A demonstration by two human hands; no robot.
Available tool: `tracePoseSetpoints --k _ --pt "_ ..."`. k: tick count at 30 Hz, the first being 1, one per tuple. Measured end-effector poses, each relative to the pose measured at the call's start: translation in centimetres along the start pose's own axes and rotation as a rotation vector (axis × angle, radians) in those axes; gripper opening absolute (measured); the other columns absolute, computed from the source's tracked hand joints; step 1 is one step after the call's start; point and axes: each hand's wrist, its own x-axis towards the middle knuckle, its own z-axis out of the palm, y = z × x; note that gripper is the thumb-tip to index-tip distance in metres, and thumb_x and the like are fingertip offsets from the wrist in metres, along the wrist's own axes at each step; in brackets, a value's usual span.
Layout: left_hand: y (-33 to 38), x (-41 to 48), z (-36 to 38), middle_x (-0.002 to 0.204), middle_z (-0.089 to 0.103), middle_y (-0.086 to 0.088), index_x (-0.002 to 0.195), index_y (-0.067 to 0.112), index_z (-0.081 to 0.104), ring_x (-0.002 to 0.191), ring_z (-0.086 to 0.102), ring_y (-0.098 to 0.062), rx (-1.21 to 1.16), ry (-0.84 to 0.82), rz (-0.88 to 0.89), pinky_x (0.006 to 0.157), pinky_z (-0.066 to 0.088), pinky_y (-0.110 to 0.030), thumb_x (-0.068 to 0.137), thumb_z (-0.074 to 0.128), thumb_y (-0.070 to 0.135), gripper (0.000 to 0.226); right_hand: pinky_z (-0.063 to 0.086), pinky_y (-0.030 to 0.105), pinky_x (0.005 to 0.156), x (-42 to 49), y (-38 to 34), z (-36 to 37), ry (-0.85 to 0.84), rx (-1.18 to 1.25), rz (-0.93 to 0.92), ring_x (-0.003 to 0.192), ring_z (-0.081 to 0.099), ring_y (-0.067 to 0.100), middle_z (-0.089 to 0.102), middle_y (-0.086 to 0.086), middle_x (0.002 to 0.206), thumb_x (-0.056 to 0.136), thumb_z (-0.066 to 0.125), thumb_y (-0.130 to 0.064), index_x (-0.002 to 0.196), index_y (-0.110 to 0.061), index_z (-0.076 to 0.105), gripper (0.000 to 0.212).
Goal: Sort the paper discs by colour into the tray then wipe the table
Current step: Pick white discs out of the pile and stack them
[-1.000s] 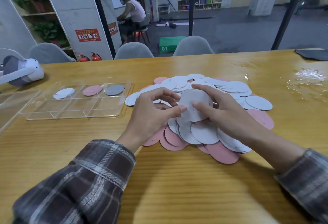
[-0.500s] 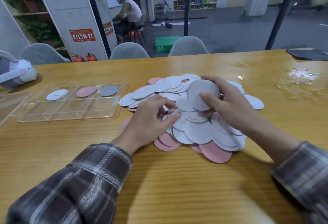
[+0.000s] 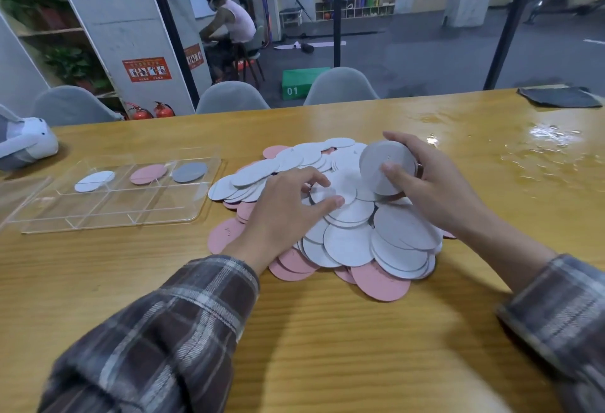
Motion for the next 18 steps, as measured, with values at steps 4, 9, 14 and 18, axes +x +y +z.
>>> tracePoseSetpoints --k 4,9,14,18 --pt "0.0 -0.2 -0.9 0.111 0.069 0.015 0.112 0.029 0.072 0.090 0.065 -0.003 -0.221 0.025 -0.065 0.074 0.051 -0.013 0.081 0.088 0.023 0.035 0.063 0.046 0.079 -0.2 -0.5 0.1 -0.043 0.069 0.020 0.084 0.074 0.019 0.065 -0.010 0.115 0.103 0.059 -0.024 0.144 -0.039 0.051 0.045" --pt "-0.3 -0.1 -2.1 0.109 0.070 0.008 0.125 0.031 0.068 0.082 0.068 -0.010 -0.374 0.063 -0.087 0.073 0.057 -0.024 0.085 0.082 0.006 0.050 0.063 0.042 0.072 -0.4 -0.9 0.3 -0.066 0.097 0.032 0.064 0.074 0.021 0.065 -0.010 0.112 0.102 0.060 -0.019 0.141 -0.037 0.055 0.043" --pt "0.2 -0.1 -2.6 0.097 0.076 -0.007 0.107 0.014 0.076 0.082 0.072 -0.012 -0.525 0.082 -0.070 0.077 0.057 -0.022 0.080 0.088 0.006 0.031 0.063 0.051 0.070 -0.6 -1.2 0.6 -0.072 0.172 0.036 0.070 0.074 0.024 0.064 -0.002 0.102 0.101 0.062 -0.018 0.140 -0.035 0.049 0.044" --pt "0.4 -0.1 -2.6 0.098 0.078 -0.009 0.099 0.008 0.079 0.086 0.072 -0.017 -0.609 0.093 -0.047 0.074 0.056 -0.026 0.089 0.081 0.008 0.011 0.062 0.052 0.068 -0.6 -1.4 0.7 -0.061 0.184 0.027 0.071 0.075 0.024 0.063 0.001 0.108 0.101 0.063 -0.017 0.132 -0.028 0.055 0.034"
